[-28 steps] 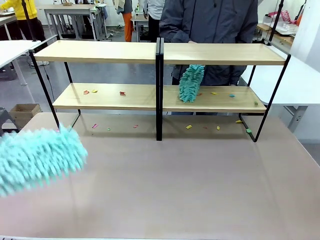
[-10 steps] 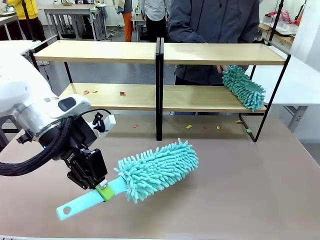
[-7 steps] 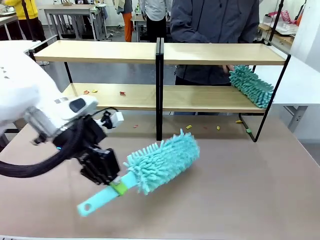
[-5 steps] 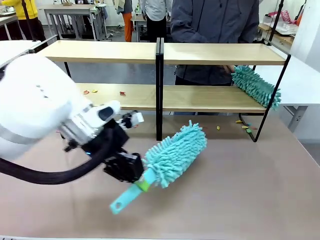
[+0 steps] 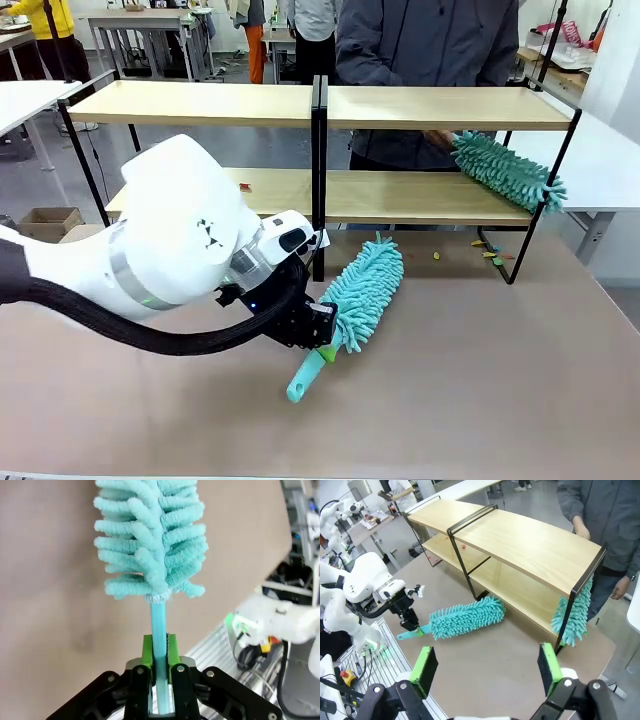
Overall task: Clean the shelves.
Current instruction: Clean another randomly selected level of the Shelf with the Duster.
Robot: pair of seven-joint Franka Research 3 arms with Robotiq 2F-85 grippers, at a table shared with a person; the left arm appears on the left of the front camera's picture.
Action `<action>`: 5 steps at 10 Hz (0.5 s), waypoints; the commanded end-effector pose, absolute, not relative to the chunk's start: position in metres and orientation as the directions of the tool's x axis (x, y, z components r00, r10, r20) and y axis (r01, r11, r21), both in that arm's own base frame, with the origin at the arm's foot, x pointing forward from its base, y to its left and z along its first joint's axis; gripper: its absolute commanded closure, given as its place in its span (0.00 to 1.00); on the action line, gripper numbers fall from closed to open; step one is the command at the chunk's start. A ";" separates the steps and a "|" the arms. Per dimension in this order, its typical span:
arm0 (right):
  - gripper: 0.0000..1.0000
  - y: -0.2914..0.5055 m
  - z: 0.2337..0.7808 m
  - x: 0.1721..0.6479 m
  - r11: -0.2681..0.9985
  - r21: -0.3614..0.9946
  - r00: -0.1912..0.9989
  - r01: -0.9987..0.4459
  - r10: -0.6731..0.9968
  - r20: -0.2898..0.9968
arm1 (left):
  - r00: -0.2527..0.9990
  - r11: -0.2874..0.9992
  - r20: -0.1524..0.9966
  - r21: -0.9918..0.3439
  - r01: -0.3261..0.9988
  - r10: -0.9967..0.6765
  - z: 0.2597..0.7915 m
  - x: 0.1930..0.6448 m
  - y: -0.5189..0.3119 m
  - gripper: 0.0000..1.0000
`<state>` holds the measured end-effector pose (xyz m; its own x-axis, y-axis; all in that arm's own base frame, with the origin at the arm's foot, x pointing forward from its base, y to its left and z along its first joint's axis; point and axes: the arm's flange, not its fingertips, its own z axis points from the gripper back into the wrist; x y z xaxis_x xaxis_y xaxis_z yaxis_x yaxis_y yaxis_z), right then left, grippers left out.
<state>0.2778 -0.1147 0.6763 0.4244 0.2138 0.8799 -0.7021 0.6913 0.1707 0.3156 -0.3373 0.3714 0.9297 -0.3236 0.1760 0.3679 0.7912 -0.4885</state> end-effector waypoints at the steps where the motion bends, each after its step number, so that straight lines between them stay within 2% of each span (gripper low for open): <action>1: 0.00 -0.114 0.678 0.277 0.689 0.171 0.424 -0.704 0.215 0.879 | 0.954 0.828 0.155 -0.475 0.299 -0.255 0.373 0.332 -0.357 0.87; 3: 0.00 -0.114 0.678 0.277 0.689 0.171 0.424 -0.704 0.215 0.879 | 0.971 0.836 0.186 -0.502 0.223 -0.147 0.369 0.348 -0.364 0.87; 5: 0.00 -0.114 0.678 0.277 0.689 0.171 0.424 -0.704 0.215 0.879 | 0.976 0.849 0.171 -0.488 0.202 -0.133 0.362 0.353 -0.372 0.87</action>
<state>0.2778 -0.1147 0.6762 0.4245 0.2138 0.8798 -0.7021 0.6913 0.1708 0.3516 -0.3627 0.3614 0.9748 -0.1506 0.1645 0.2144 0.8362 -0.5048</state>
